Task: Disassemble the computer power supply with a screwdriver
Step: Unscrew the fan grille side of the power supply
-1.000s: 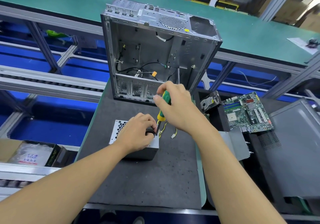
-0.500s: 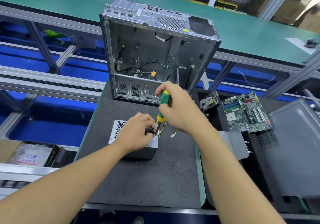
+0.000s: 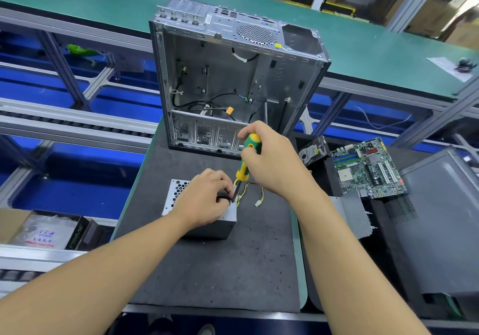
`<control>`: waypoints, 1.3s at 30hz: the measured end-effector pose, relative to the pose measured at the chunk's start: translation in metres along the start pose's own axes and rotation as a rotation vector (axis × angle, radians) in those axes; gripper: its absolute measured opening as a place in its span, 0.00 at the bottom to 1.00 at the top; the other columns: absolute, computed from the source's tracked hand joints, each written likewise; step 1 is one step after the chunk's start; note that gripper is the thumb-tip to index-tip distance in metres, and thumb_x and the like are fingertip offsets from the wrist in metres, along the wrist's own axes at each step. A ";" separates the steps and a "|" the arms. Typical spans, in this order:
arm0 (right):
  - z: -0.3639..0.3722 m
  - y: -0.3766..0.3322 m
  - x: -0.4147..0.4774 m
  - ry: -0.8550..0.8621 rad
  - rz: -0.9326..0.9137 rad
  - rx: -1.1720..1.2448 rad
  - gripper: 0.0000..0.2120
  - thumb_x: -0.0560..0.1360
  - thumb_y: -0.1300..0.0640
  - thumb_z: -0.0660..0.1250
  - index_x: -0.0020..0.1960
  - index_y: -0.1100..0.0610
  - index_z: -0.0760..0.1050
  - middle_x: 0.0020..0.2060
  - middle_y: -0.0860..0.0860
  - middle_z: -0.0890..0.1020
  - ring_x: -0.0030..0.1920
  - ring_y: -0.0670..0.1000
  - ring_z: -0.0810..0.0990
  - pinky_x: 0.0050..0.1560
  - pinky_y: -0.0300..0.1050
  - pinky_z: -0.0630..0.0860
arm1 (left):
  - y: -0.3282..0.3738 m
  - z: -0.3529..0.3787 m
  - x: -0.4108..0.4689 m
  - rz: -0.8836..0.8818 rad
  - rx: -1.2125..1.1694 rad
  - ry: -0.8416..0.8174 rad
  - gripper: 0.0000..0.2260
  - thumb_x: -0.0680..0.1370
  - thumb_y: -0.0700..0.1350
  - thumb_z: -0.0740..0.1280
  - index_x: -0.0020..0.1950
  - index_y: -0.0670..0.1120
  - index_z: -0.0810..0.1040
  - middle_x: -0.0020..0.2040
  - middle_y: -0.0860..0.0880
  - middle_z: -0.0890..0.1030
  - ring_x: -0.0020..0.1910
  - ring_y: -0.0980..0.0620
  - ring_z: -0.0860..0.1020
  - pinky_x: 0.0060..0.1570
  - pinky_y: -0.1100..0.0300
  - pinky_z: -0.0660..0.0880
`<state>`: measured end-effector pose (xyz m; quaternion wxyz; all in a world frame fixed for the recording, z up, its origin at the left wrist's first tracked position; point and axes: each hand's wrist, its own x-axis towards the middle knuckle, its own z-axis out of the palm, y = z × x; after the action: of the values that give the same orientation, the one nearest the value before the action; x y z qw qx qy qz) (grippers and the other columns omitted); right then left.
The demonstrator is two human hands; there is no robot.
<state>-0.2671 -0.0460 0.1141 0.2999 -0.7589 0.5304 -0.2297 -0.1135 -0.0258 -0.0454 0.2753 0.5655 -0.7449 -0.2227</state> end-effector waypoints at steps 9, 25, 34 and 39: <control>0.008 0.002 -0.001 -0.025 -0.057 -0.095 0.07 0.81 0.54 0.62 0.59 0.48 0.70 0.54 0.47 0.68 0.57 0.53 0.67 0.51 0.45 0.64 | 0.000 0.000 -0.001 0.009 0.013 -0.001 0.07 0.68 0.45 0.63 0.39 0.58 0.73 0.48 0.63 0.76 0.50 0.57 0.70 0.54 0.56 0.72; 0.005 0.000 -0.003 -0.054 -0.111 -0.110 0.06 0.81 0.54 0.62 0.57 0.50 0.68 0.52 0.46 0.73 0.53 0.53 0.71 0.51 0.49 0.69 | -0.004 0.004 0.000 0.032 0.030 0.020 0.05 0.67 0.48 0.63 0.38 0.60 0.72 0.45 0.69 0.72 0.49 0.60 0.68 0.52 0.57 0.71; 0.007 -0.001 -0.003 -0.019 -0.023 -0.018 0.12 0.73 0.63 0.62 0.53 0.51 0.66 0.43 0.45 0.68 0.35 0.47 0.68 0.34 0.44 0.63 | -0.002 0.003 -0.001 0.041 0.017 0.031 0.03 0.68 0.51 0.63 0.39 0.60 0.72 0.45 0.67 0.74 0.49 0.59 0.69 0.53 0.56 0.73; 0.007 -0.003 -0.002 -0.015 -0.057 -0.020 0.12 0.72 0.65 0.61 0.48 0.48 0.72 0.53 0.46 0.67 0.47 0.46 0.71 0.43 0.42 0.69 | 0.000 0.002 -0.001 0.047 0.023 0.027 0.03 0.67 0.51 0.63 0.39 0.59 0.72 0.43 0.68 0.73 0.49 0.59 0.69 0.53 0.56 0.73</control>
<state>-0.2611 -0.0423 0.1111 0.2895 -0.7783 0.5087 -0.2273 -0.1146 -0.0247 -0.0467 0.2838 0.5537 -0.7569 -0.1998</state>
